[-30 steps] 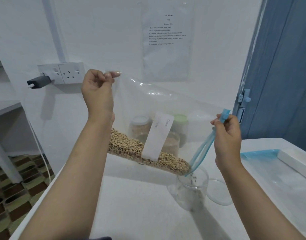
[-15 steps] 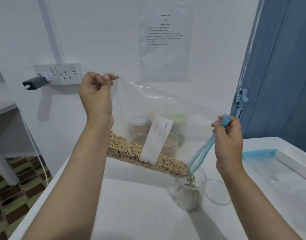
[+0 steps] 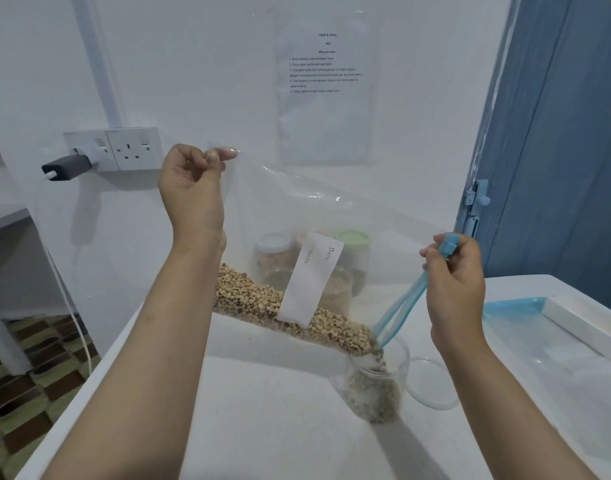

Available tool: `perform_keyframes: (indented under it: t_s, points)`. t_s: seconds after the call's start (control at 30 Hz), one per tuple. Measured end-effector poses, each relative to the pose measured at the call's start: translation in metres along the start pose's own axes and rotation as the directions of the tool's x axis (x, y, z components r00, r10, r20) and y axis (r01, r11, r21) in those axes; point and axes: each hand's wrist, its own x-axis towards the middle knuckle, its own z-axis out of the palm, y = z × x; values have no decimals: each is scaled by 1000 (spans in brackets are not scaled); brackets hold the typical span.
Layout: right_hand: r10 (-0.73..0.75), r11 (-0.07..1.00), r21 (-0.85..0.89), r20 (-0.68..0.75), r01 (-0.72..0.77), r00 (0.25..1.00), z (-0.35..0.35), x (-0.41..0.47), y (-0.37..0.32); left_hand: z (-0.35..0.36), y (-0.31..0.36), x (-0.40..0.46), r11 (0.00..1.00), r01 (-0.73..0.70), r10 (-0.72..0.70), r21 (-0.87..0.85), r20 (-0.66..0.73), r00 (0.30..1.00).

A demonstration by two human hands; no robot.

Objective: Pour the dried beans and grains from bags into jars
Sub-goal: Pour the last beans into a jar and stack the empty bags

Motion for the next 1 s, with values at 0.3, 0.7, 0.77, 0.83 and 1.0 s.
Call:
perform_keyframes:
  t_s: [0.3,0.7,0.77,0.83,1.0]
  points:
    - [-3,999,-51,-8,2,1000,-5,-5,4,2,0,-4,1000,-6,6,3,38,999]
    - [11,998,-69,-10,-11,1000,-9,-6,7,3,1,-10,1000,-9,9,7,37,999]
    - [13,998,-67,-9,-13,1000,-9,-5,7,4,2,-11,1000,-10,10,7,35,999]
    - [15,998,-69,-7,-15,1000,-9,-5,8,4,2,-11,1000,-10,9,13,33,999]
    - [23,998,-63,-8,-23,1000,-10,-4,9,5,2,-11,1000,-14,14,14,37,999]
